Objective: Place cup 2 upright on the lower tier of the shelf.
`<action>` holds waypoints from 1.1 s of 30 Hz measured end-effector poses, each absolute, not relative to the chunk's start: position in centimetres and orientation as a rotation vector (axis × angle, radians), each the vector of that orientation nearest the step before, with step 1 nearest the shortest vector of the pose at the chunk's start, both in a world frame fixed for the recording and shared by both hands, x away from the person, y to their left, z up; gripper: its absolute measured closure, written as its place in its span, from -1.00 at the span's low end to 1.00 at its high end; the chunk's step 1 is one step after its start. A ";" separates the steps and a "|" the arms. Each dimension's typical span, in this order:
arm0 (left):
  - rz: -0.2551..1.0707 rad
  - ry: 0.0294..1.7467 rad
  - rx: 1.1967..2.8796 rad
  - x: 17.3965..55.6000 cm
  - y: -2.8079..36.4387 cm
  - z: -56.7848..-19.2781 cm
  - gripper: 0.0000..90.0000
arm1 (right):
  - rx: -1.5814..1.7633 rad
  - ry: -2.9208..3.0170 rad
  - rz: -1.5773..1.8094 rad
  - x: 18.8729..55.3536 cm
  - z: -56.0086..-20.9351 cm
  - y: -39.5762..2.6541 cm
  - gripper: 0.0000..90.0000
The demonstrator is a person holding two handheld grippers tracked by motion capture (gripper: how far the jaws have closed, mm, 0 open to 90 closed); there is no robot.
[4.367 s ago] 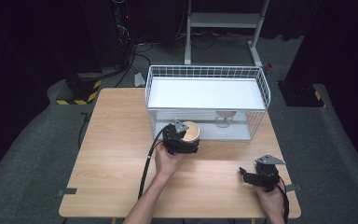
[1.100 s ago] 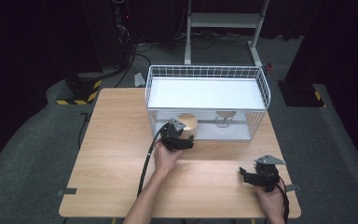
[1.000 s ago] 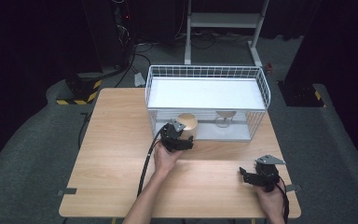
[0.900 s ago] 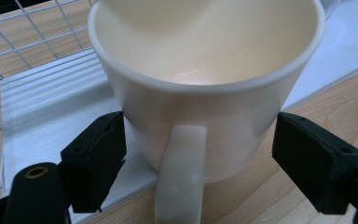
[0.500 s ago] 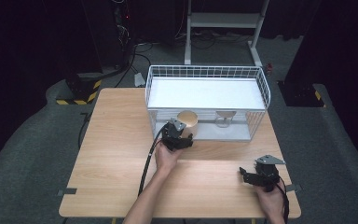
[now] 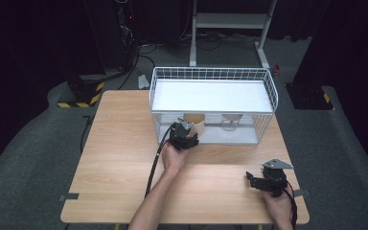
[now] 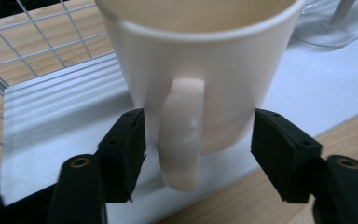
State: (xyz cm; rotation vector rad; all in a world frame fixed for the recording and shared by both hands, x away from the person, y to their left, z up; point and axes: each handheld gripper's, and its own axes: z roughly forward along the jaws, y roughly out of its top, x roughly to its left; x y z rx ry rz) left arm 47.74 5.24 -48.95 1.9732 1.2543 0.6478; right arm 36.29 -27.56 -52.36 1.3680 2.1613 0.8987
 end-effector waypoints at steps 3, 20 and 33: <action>0.643 1.262 1.965 48.0 5.2 -49.2 -0.09 | 1.368 2.161 0.899 36.3 -52.4 -27.6 -0.55; 0.721 1.325 1.987 49.2 4.4 -49.0 0.04 | 1.370 2.160 0.900 36.3 -52.4 -27.5 -0.55; 0.683 1.280 2.013 50.3 4.4 -49.3 0.05 | 1.371 2.160 0.900 36.3 -52.4 -27.5 -0.55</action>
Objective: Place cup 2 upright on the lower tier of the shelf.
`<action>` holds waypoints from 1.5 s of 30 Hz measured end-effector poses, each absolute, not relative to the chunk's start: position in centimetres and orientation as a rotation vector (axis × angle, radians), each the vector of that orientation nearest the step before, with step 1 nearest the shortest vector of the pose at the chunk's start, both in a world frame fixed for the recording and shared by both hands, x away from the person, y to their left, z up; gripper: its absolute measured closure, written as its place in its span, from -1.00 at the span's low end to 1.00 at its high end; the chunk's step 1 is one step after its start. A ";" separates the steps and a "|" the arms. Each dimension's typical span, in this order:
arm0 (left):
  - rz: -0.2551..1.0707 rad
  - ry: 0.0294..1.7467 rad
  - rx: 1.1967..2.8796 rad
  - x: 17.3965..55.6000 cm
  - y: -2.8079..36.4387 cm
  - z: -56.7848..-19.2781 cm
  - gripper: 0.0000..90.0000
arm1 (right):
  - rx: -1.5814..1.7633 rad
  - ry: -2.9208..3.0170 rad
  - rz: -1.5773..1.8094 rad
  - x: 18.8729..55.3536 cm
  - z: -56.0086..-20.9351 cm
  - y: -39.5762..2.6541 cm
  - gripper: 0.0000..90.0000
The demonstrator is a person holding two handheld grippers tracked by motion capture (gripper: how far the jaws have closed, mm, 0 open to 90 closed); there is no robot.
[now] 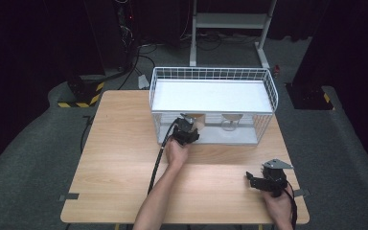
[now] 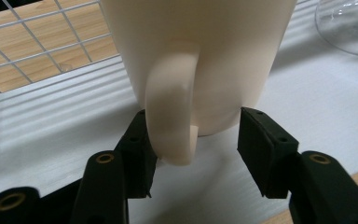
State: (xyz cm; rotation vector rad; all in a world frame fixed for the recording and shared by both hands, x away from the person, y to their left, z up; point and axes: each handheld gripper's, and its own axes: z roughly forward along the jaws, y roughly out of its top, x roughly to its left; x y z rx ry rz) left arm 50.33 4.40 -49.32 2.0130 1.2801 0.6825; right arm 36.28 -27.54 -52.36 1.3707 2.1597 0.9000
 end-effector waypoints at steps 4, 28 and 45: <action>0.672 1.249 2.030 50.1 4.6 -49.1 -0.16 | 1.369 2.161 0.899 36.3 -52.4 -27.6 -0.55; 0.645 1.219 1.926 46.8 6.3 -46.9 -0.36 | 1.369 2.161 0.899 36.3 -52.4 -27.5 -0.55; 0.633 1.167 1.908 44.9 6.9 -45.7 -0.37 | 1.369 2.161 0.899 36.3 -52.4 -27.5 -0.55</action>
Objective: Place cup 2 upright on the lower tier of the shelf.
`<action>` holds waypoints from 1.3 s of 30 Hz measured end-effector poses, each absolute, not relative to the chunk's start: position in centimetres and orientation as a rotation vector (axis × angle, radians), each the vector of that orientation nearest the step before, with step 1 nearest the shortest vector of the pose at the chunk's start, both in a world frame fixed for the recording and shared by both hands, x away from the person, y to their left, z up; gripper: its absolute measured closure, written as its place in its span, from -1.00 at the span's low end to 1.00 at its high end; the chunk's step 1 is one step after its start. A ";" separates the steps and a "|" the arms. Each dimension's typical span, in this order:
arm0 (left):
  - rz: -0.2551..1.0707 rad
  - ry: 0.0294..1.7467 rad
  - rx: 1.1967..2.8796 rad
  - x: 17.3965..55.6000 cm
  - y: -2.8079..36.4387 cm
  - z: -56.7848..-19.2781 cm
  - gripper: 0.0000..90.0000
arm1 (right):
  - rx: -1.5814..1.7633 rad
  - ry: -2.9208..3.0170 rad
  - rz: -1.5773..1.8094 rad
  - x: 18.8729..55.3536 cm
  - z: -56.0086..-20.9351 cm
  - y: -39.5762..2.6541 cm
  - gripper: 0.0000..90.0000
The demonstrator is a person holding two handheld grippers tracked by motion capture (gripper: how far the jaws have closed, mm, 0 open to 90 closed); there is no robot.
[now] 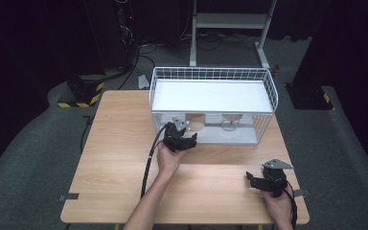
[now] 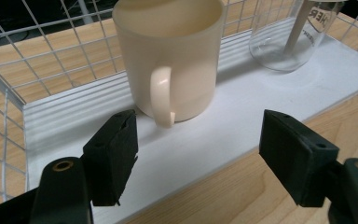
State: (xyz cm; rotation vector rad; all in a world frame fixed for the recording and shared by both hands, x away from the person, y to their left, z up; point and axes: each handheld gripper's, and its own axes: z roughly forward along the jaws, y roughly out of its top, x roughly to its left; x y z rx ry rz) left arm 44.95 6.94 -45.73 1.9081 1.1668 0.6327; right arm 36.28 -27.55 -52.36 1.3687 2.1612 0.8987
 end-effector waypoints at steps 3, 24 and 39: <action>0.623 1.163 1.906 44.9 7.3 -45.7 -0.39 | 1.369 2.161 0.899 36.3 -52.4 -27.5 -0.55; 0.590 1.144 1.883 42.9 8.8 -45.1 -0.41 | 1.369 2.161 0.899 36.3 -52.4 -27.5 -0.55; 0.566 1.138 1.894 41.4 9.1 -45.1 -0.41 | 1.369 2.161 0.899 36.3 -52.4 -27.5 -0.55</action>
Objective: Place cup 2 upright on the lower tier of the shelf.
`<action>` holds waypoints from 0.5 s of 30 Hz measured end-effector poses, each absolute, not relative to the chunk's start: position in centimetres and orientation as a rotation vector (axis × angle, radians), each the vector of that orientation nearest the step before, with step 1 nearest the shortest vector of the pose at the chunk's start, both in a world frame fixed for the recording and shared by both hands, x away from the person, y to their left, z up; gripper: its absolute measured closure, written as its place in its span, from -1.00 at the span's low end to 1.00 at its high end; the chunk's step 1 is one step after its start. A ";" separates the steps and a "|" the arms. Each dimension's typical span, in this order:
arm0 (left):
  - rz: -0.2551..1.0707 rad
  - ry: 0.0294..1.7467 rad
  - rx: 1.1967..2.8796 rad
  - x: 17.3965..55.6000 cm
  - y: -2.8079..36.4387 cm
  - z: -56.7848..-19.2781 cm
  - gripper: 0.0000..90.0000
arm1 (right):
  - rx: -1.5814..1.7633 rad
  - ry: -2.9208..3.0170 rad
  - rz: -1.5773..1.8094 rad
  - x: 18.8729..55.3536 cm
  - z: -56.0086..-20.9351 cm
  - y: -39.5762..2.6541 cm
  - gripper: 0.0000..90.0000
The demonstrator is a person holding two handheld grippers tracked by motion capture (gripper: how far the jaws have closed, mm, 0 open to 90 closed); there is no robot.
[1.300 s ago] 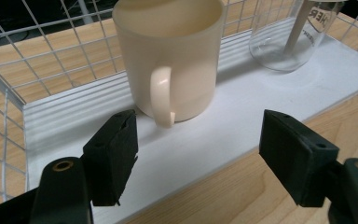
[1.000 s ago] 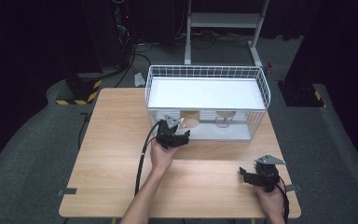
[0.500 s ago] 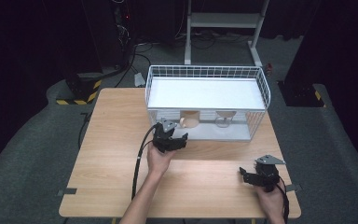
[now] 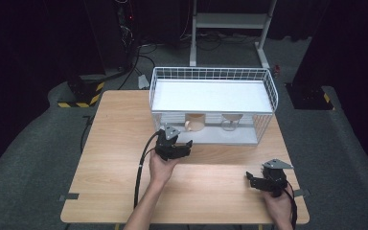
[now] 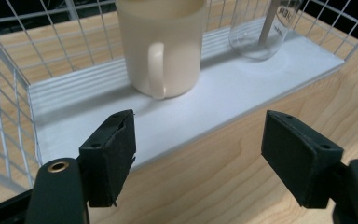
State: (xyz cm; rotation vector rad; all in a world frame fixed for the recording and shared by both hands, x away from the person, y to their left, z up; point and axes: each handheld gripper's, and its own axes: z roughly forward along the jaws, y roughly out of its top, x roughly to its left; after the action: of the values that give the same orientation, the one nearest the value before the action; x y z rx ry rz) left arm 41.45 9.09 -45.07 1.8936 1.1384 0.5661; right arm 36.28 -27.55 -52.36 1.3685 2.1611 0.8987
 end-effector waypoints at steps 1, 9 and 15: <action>0.568 1.139 1.904 41.4 9.1 -45.1 -0.41 | 1.368 2.161 0.899 36.3 -52.4 -27.5 -0.55; 0.551 1.140 1.877 40.7 9.4 -45.2 -0.42 | 1.369 2.161 0.899 36.3 -52.4 -27.5 -0.55; 0.543 1.144 1.875 40.2 9.8 -45.1 -0.41 | 1.369 2.161 0.899 36.3 -52.4 -27.5 -0.55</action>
State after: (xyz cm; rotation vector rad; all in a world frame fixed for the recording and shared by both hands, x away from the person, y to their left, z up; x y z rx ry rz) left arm 40.24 9.85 -45.09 1.8753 1.1439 0.5429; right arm 36.28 -27.54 -52.36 1.3688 2.1608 0.8988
